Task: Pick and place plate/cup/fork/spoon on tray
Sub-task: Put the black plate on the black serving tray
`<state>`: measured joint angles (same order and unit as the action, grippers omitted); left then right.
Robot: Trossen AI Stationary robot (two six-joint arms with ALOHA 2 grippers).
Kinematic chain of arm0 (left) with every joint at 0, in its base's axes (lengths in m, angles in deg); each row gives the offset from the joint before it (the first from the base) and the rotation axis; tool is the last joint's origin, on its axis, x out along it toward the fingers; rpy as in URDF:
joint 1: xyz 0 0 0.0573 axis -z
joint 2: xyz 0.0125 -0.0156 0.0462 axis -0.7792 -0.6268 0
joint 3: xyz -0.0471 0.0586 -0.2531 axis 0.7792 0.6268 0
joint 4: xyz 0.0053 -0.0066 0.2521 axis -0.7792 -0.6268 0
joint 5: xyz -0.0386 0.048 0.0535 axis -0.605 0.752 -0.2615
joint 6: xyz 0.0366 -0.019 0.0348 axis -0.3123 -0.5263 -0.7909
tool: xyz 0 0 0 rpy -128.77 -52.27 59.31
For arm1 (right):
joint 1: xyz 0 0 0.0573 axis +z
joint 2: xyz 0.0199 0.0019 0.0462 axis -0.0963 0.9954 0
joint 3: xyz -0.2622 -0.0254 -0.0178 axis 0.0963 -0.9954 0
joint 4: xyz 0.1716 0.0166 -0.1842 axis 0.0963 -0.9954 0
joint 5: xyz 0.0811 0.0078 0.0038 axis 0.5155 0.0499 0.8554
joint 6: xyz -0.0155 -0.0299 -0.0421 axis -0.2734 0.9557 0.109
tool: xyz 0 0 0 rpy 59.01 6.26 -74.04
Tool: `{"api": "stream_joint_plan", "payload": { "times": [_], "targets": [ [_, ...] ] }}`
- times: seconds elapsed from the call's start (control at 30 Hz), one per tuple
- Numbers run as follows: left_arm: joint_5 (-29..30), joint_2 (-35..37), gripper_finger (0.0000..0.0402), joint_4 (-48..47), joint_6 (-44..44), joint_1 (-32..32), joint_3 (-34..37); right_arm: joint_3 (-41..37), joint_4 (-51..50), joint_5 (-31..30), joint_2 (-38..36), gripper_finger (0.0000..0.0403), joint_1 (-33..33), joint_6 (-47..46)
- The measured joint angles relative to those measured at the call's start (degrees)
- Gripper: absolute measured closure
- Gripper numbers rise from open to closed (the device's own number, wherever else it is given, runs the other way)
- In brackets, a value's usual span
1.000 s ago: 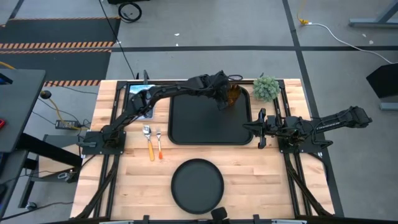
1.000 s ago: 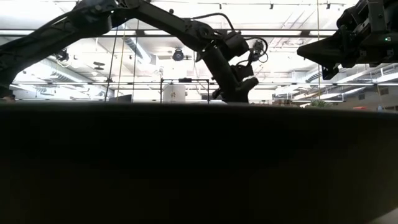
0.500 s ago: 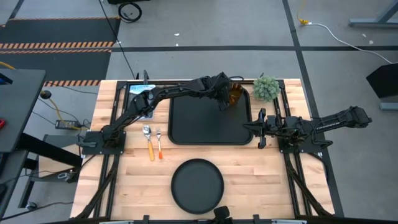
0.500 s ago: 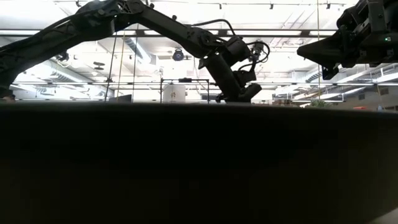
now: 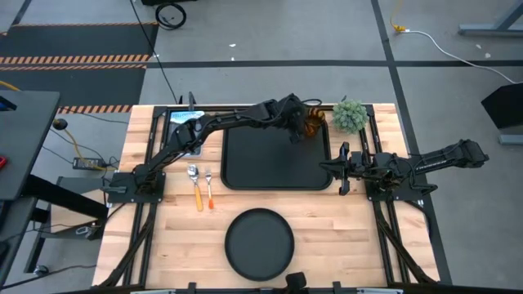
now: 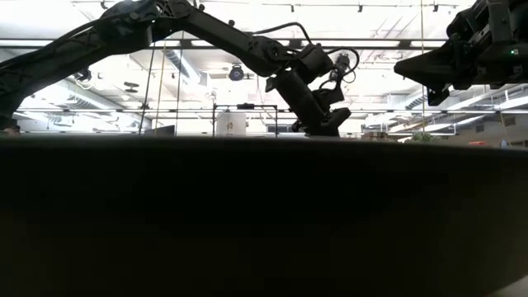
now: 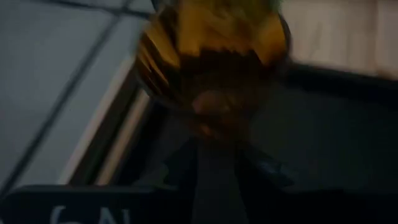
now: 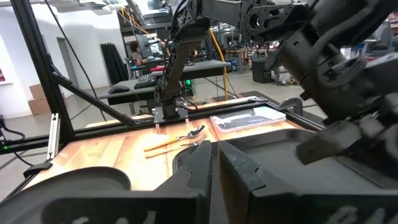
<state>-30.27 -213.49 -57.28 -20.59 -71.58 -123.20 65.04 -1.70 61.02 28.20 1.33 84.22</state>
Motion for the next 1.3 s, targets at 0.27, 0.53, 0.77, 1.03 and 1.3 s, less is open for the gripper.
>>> {"api": "stream_joint_plan", "payload": {
  "times": [0.27, 0.53, 0.77, 1.03, 1.3],
  "targets": [
    [-11.90, 3.33, 0.0292, -27.89, 0.40, 1.42, -0.09, 0.02, 0.00, -0.02, 0.00, 0.0369, 0.00, 0.00],
    [-15.97, 7.37, 0.0292, -59.25, -5.97, 7.90, -0.04, 0.00, 0.00, -0.01, 0.00, 0.0369, 0.00, 0.01],
    [-12.54, 11.72, 0.0292, -63.31, -2.48, 17.54, -0.07, 0.01, 0.00, -0.02, 0.00, 0.0369, 0.02, 0.00],
    [-5.77, 13.64, 0.0292, -62.45, -0.75, 30.31, -0.07, 0.01, 0.00, -0.01, 0.02, 0.0369, 0.02, 0.00],
    [4.83, 14.85, 0.0292, -58.29, 4.23, 40.76, 7.63, 0.00, 0.00, -0.02, 0.00, 0.0369, 0.00, 0.00]
  ]
}}
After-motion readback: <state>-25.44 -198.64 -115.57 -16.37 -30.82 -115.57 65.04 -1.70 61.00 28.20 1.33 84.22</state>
